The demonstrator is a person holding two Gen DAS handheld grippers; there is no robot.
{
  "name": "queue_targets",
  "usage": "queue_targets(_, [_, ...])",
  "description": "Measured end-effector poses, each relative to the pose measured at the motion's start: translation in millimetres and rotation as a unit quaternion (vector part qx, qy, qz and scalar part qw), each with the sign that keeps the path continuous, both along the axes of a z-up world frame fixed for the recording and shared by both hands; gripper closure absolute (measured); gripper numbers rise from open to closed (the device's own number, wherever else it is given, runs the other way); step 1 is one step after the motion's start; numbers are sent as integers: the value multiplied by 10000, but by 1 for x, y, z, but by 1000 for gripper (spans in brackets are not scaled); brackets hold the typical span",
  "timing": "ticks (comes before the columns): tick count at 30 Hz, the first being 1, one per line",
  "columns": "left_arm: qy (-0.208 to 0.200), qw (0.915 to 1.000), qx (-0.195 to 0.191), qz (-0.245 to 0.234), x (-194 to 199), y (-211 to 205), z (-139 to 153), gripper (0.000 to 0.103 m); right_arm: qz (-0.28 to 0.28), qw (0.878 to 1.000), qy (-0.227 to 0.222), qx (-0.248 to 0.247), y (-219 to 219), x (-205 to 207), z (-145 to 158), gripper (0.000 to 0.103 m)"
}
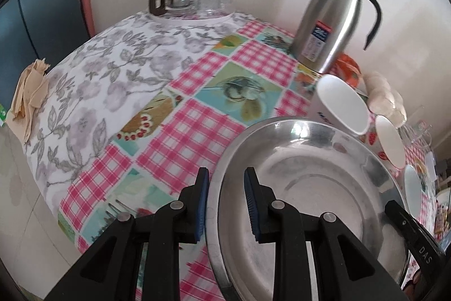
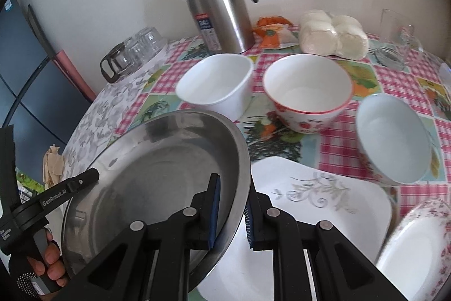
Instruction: Organize plates and bowls
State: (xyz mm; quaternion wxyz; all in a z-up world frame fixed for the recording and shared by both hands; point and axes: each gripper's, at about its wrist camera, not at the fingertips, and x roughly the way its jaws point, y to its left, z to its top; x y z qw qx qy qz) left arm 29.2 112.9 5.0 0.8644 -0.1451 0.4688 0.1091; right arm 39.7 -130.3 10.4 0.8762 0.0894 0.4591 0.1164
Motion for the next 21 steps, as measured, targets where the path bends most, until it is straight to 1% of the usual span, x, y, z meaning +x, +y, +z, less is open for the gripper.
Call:
queue_targets(4, [-10, 9998, 77, -174, 0, -21, 4, 77, -101, 9999, -19, -24, -19, -5, 2, 86])
queue_targets(13, [-18, 9986, 106, -514, -3, -61, 9, 76, -382, 9993, -40, -31, -61, -20, 5, 86])
queue_targets(21, [98, 9965, 191, -811, -7, -91, 7, 77, -598, 9982, -5, -66, -88, -32, 4, 86])
